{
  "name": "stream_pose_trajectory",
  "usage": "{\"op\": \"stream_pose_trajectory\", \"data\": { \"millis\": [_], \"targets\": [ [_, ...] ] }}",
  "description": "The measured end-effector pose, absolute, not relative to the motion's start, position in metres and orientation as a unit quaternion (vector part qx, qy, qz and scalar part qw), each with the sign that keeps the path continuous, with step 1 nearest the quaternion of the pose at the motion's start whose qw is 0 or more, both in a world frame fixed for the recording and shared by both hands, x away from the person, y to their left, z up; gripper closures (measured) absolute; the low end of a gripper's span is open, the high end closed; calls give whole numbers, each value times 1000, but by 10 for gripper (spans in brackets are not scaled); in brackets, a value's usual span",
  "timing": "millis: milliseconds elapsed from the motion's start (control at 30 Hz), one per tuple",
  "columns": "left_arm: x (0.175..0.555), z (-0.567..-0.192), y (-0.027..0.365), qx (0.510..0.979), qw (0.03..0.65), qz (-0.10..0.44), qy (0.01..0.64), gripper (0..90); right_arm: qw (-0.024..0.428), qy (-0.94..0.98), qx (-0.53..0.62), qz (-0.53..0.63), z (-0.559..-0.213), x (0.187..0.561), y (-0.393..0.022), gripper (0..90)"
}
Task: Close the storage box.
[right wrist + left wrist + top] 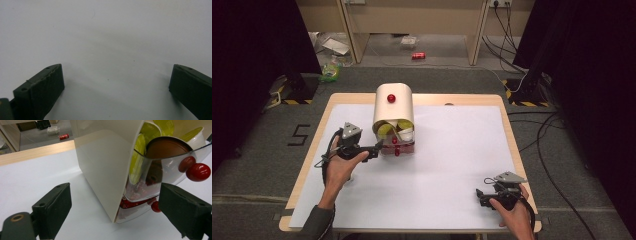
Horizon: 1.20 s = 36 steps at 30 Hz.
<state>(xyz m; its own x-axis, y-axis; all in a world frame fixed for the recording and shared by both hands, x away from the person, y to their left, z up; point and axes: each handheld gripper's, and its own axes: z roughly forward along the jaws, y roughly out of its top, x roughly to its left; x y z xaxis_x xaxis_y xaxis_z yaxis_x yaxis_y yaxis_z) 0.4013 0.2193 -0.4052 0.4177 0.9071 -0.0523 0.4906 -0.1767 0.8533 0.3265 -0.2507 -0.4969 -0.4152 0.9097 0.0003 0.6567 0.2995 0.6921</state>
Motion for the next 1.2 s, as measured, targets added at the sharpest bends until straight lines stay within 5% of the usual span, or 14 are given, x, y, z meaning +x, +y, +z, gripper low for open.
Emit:
{"op": "stream_pose_trajectory", "data": {
  "millis": [900,1200],
  "targets": [
    [405,-403,217,727,415,256,483,110,202,781,502,314,-497,326,-251,4],
    [399,-400,213,737,418,249,469,169,202,780,501,314,-497,327,-251,4]
  ]
}}
